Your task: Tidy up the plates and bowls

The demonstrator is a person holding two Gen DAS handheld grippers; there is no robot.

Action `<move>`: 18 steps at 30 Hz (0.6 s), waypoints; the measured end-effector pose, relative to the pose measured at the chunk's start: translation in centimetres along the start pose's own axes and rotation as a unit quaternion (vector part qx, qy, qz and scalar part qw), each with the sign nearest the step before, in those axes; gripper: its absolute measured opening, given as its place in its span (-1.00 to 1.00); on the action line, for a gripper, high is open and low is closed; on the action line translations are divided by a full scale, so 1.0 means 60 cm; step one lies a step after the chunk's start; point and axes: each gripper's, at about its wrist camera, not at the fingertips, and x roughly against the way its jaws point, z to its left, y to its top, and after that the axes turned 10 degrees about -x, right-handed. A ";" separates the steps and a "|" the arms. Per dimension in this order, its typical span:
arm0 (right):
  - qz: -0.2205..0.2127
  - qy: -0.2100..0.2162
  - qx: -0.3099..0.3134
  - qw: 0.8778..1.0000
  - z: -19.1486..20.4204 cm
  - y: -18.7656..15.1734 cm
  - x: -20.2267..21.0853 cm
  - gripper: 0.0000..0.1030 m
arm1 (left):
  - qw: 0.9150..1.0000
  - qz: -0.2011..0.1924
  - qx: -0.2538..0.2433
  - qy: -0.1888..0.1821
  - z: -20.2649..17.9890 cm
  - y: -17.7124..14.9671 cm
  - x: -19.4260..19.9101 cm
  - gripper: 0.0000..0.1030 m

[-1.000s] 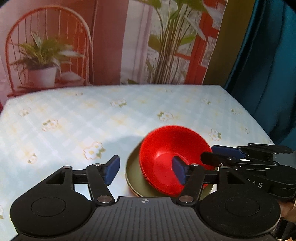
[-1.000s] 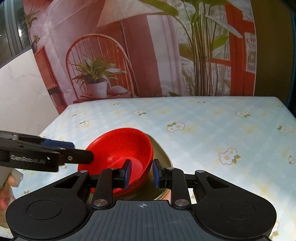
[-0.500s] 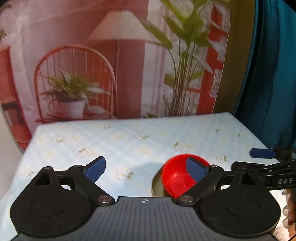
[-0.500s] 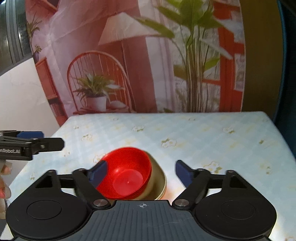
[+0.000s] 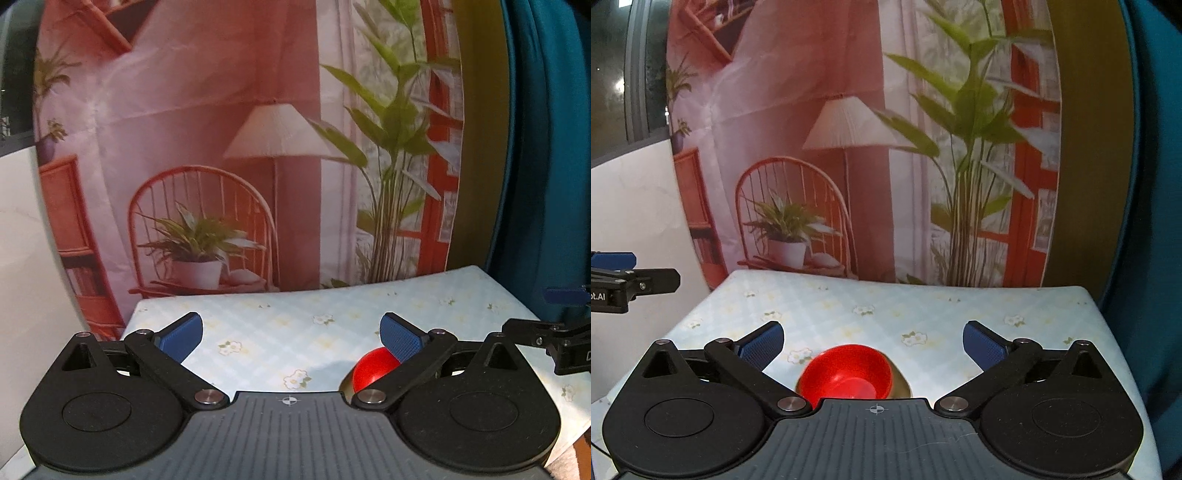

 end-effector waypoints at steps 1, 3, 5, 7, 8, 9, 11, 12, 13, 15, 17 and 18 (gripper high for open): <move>0.000 0.000 0.000 1.000 0.003 0.000 0.006 0.99 | 1.000 -0.002 0.001 0.003 0.003 0.001 0.010 1.00; 0.003 0.002 -0.001 1.000 0.009 0.001 0.018 0.99 | 1.000 -0.006 0.002 0.006 0.005 0.002 0.023 1.00; 0.004 0.003 0.000 1.000 0.015 0.002 0.027 0.99 | 1.000 -0.015 0.005 0.003 0.008 0.001 0.038 1.00; -0.002 0.000 0.003 1.000 0.020 0.003 0.038 0.99 | 1.000 -0.026 0.008 0.003 0.010 -0.002 0.053 1.00; -0.006 -0.005 0.005 1.000 0.023 0.003 0.044 0.99 | 1.000 -0.029 0.009 0.005 0.010 -0.002 0.060 1.00; -0.008 -0.010 0.006 1.000 0.025 0.003 0.049 0.99 | 0.999 -0.031 0.010 0.006 0.010 -0.002 0.066 1.00; -0.010 -0.020 0.008 1.000 0.027 0.003 0.055 0.99 | 0.999 -0.034 0.011 0.005 0.009 -0.004 0.076 1.00; -0.013 -0.023 0.010 1.000 0.028 0.003 0.060 0.99 | 0.999 -0.036 0.011 0.004 0.009 -0.005 0.080 1.00; -0.016 -0.024 0.011 1.000 0.028 0.002 0.063 0.99 | 0.999 -0.036 0.012 0.004 0.008 -0.006 0.082 1.00; -0.021 -0.026 0.012 0.999 0.028 0.002 0.071 0.99 | 0.999 -0.035 0.013 0.000 0.005 -0.006 0.083 1.00; -0.025 -0.031 0.014 0.999 0.027 0.002 0.076 0.99 | 0.999 -0.036 0.013 -0.003 0.004 -0.010 0.086 1.00; -0.026 -0.032 0.014 0.999 0.025 0.002 0.077 0.99 | 0.999 -0.037 0.014 -0.002 0.004 -0.011 0.089 1.00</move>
